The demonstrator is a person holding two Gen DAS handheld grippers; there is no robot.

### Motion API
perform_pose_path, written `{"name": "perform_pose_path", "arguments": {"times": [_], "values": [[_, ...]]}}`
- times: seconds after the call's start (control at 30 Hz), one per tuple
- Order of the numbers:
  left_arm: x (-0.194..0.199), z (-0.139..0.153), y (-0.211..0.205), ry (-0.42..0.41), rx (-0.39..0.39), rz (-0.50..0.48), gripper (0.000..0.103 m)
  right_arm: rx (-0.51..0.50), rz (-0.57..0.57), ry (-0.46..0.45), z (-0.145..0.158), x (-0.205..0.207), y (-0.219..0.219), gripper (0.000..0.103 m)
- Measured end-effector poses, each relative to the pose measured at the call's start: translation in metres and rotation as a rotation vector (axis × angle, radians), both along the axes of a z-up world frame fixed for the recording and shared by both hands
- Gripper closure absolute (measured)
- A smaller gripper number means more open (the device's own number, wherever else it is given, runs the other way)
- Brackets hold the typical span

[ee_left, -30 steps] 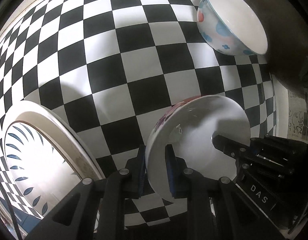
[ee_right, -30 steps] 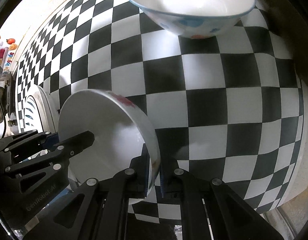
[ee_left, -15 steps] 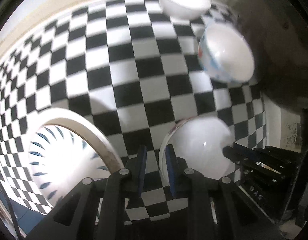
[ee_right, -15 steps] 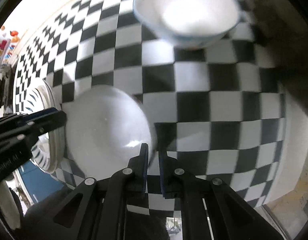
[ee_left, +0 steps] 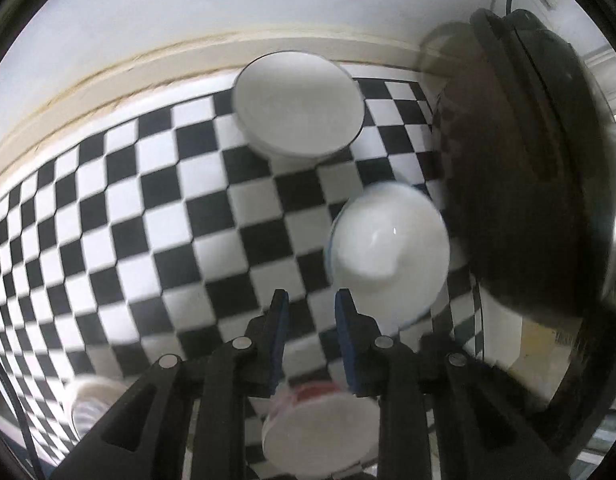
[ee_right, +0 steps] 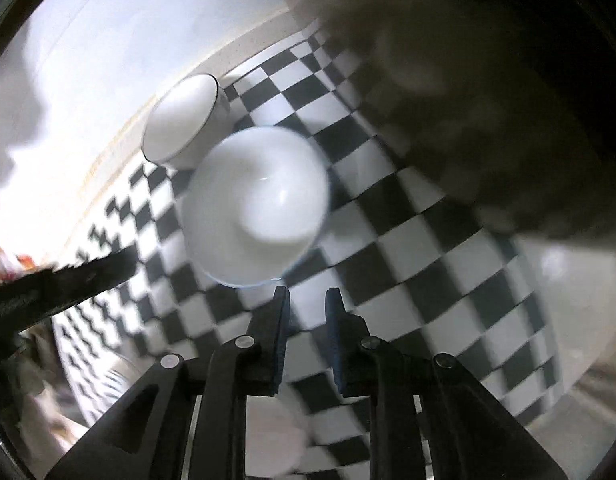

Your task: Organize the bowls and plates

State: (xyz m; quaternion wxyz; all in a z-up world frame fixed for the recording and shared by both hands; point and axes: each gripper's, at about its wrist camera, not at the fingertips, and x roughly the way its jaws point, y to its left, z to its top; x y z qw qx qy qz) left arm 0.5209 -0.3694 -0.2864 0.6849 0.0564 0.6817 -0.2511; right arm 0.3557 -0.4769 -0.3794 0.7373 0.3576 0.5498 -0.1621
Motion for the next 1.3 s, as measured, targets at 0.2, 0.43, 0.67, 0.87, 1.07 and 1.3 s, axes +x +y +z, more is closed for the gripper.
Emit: {"name": "perform_pose_path", "arguments": {"times": [0.2,0.43,0.67,0.87,1.07,1.3], "values": [[0.025,-0.025,-0.027,0.064,0.004,-0.073,0.081,0.27,-0.324,-0.127,-0.032,-0.031,-0.02,0.07],[0.035,-0.048,-0.045,0.127,0.014,-0.14,0.081,0.455,-0.482,-0.23,-0.06,-0.032,-0.028,0.067],[0.038,-0.07,-0.066,0.165,0.041,-0.229,0.081,0.43,-0.497,-0.202,-0.064,-0.009,-0.024,0.065],[0.037,-0.091,-0.079,0.169,0.078,-0.288,0.082,0.4,-0.508,-0.119,-0.072,0.008,-0.021,0.065],[0.029,-0.093,-0.075,0.134,0.082,-0.31,0.088,0.33,-0.439,-0.047,-0.074,0.027,-0.01,0.079],[0.021,-0.086,-0.044,0.131,0.057,-0.247,0.089,0.294,-0.286,0.03,-0.07,0.062,0.011,0.084]]}}
